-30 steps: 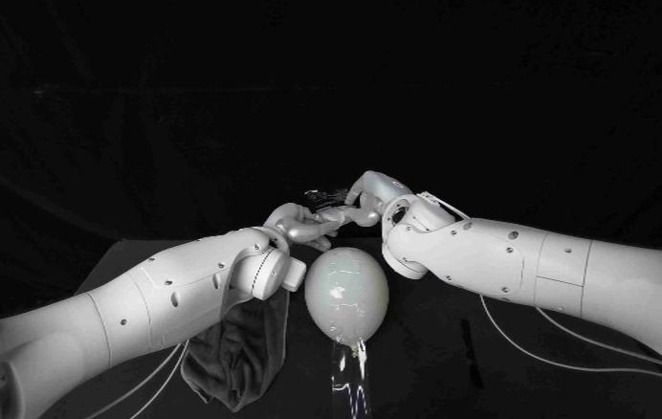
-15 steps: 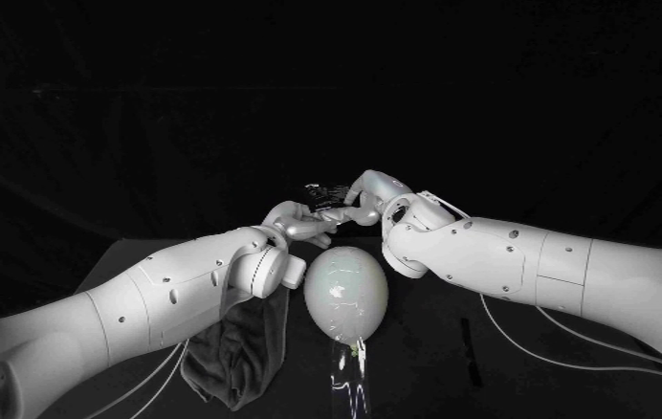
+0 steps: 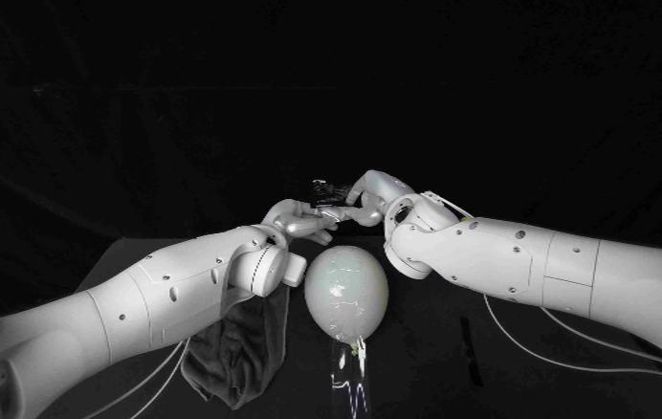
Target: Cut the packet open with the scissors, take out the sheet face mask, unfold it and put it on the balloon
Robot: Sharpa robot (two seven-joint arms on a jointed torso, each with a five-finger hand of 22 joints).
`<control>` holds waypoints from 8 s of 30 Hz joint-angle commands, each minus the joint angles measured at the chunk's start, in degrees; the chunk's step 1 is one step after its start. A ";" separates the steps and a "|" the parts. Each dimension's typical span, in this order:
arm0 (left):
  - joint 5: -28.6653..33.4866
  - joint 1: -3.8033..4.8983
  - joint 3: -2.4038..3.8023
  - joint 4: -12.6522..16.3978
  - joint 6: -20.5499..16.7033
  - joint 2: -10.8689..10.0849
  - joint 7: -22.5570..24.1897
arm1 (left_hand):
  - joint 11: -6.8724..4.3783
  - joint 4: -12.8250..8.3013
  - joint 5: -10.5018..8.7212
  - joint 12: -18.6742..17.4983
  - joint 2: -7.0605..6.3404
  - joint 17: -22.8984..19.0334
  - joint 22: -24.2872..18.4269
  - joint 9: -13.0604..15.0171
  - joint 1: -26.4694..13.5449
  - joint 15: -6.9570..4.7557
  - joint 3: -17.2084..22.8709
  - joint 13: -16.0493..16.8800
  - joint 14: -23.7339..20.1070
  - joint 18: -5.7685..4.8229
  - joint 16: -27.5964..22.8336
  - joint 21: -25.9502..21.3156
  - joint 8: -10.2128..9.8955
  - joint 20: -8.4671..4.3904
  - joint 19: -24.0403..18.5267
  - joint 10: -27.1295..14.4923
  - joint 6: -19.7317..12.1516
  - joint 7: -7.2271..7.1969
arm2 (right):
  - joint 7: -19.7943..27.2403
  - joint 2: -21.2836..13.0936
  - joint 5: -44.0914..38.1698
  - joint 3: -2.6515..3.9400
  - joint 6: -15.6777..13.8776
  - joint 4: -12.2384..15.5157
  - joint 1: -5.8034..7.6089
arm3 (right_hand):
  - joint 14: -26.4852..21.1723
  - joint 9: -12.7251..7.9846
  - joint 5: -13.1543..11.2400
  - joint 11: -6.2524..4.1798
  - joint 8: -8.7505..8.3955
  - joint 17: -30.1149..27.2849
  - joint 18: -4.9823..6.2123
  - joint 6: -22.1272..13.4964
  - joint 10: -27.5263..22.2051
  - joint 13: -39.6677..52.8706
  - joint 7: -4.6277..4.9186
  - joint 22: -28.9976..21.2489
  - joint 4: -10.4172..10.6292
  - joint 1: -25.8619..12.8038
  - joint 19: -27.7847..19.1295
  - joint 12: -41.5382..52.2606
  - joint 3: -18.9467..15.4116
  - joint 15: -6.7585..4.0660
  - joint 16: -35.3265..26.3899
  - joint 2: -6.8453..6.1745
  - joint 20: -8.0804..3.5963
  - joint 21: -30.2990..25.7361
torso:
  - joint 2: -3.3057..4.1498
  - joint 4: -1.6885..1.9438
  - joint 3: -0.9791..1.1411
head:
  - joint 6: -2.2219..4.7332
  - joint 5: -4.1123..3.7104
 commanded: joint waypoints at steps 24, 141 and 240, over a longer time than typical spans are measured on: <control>1.04 0.12 0.07 -0.14 -0.40 -0.10 -0.40 | 0.02 2.98 0.32 -1.15 -1.04 0.32 -1.63 0.57 -6.62 0.07 1.51 0.03 0.17 0.76 1.47 -1.83 1.12 1.67 -0.23 0.88 -0.15 -0.15 | 1.26 -1.07 -0.25 0.02 -1.95 2.09 0.03 | 6.65 4.95 0.29 -3.80 4.82 13.36 1.15 0.29 10.39 36.01 -0.12 2.33 0.14 -0.45 0.08 19.05 0.31 -1.48 0.34 0.16 -0.04 0.16 | 0.00 0.05 -0.01 | -0.05 -0.10; 3.44 0.12 0.04 0.85 -2.51 -1.17 2.42 | -1.56 -4.98 0.34 0.17 -2.16 0.39 1.11 3.40 -8.54 -1.44 7.71 0.68 0.82 0.99 4.84 3.71 3.85 0.66 -0.58 6.31 2.13 -1.19 | 13.85 -6.66 -15.56 -0.14 -0.28 8.00 -1.48 | 7.00 -0.81 0.65 0.04 -4.87 15.10 0.63 -4.84 7.29 31.86 4.20 5.65 -1.80 -0.36 1.17 12.99 -1.20 1.90 0.87 -0.33 2.96 2.18 | 0.04 0.09 -0.05 | -0.55 0.66; -5.26 0.12 -0.02 3.52 -1.25 -1.68 3.48 | -0.53 -8.65 0.36 -0.79 -1.84 -0.26 4.38 7.71 -11.01 -0.25 14.57 0.43 -4.06 0.42 5.05 7.77 4.55 2.12 -6.93 2.61 0.73 -0.89 | 15.12 -2.91 1.61 -0.10 1.46 3.74 -1.46 | 7.00 -3.53 0.28 -0.67 -6.24 15.10 0.64 0.49 7.38 32.25 3.07 7.07 0.92 -1.65 1.06 13.59 0.69 1.62 0.87 1.46 3.14 2.33 | -0.01 0.05 0.00 | -0.94 0.17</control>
